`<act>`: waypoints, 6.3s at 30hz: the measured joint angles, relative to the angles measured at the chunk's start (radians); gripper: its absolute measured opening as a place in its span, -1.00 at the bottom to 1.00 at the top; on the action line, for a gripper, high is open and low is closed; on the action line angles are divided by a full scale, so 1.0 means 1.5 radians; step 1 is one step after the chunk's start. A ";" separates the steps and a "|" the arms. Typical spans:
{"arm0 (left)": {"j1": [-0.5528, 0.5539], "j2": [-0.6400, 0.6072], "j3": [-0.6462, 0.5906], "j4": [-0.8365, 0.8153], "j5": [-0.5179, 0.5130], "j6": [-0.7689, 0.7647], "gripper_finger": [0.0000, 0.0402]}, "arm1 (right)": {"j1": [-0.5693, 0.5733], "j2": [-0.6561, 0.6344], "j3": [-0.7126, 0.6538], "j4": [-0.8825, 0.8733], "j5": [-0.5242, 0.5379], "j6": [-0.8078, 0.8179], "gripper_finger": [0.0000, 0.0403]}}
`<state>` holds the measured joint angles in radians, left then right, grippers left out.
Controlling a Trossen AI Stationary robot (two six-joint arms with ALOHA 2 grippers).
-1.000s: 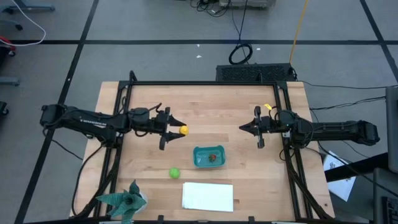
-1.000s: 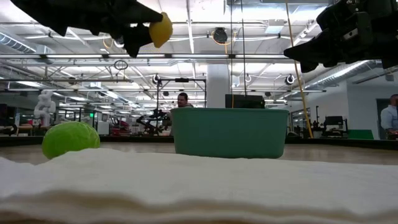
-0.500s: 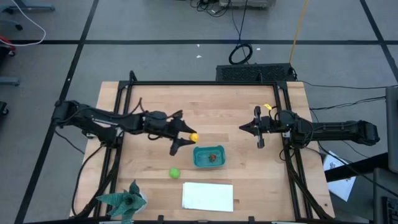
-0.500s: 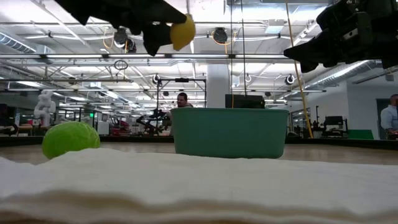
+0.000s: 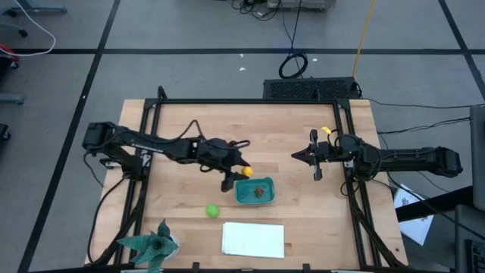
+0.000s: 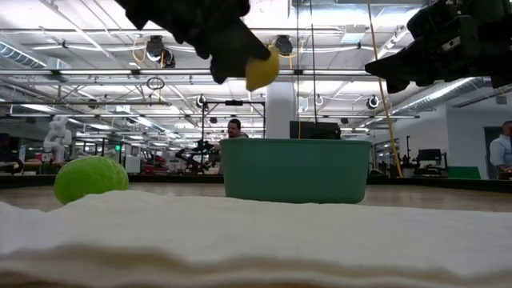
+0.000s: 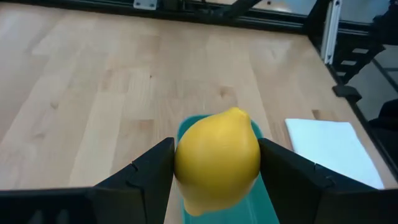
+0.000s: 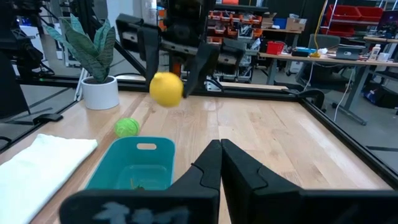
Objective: Pick and placing Produce into tupperware
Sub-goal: Put the lemon into the green bin, then put the cabbage into the green bin
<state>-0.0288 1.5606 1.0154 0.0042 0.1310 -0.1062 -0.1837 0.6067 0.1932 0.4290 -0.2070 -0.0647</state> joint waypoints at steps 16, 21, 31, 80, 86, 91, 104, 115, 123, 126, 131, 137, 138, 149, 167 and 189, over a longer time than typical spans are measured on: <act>-0.005 0.135 0.112 -0.098 0.035 -0.002 0.09 | 0.000 0.000 0.000 0.000 0.000 0.000 -1.00; -0.005 0.156 0.113 -0.114 0.040 -0.004 0.09 | 0.000 0.001 0.000 0.000 0.000 -0.001 -1.00; -0.024 0.169 0.113 -0.113 0.040 -0.024 0.09 | 0.000 0.001 0.000 0.000 0.000 -0.002 -1.00; -0.042 0.243 0.112 -0.161 0.018 0.050 0.09 | 0.000 0.024 0.000 0.010 0.000 -0.005 -1.00; -0.042 0.243 0.112 -0.155 0.018 0.050 0.09 | 0.000 0.024 0.000 0.010 0.000 -0.005 -1.00; -0.042 0.243 0.112 -0.155 0.022 0.050 0.10 | 0.000 0.024 0.000 0.010 0.000 -0.005 -1.00; -0.042 0.243 0.112 -0.154 0.031 0.065 0.42 | 0.000 0.024 0.000 0.010 0.000 -0.005 -1.00; -0.042 0.238 0.121 -0.168 0.016 0.072 0.41 | 0.000 0.024 0.000 0.010 0.000 -0.005 -1.00; -0.042 0.237 0.170 -0.223 0.009 0.096 0.41 | 0.000 0.024 0.000 0.009 0.000 -0.005 -1.00; -0.042 0.237 0.190 -0.270 -0.014 0.106 0.41 | 0.000 0.024 0.000 0.007 0.000 -0.005 -1.00; -0.042 0.237 0.210 -0.299 -0.029 0.120 0.41 | 0.000 0.024 0.000 0.005 0.000 -0.005 -1.00; -0.042 0.237 0.213 -0.306 -0.048 0.128 0.16 | 0.000 0.024 0.000 0.005 0.000 -0.005 -1.00; -0.042 0.237 0.213 -0.307 -0.052 0.127 0.09 | 0.000 0.024 0.000 0.005 0.000 -0.005 -1.00; -0.042 0.237 0.213 -0.339 -0.054 0.159 -0.92 | 0.000 0.024 0.000 0.005 0.000 -0.005 -1.00; -0.042 0.060 0.213 -0.431 -0.094 0.190 -0.97 | 0.000 0.034 0.001 0.008 0.000 -0.005 -1.00; -0.043 -0.208 0.140 -0.417 -0.174 0.192 -0.99 | 0.000 0.045 0.000 0.021 0.000 -0.007 -1.00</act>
<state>-0.0940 1.2485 1.2257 -0.6210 -0.1304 0.1812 -0.1841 0.6739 0.1936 0.4598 -0.2070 -0.0756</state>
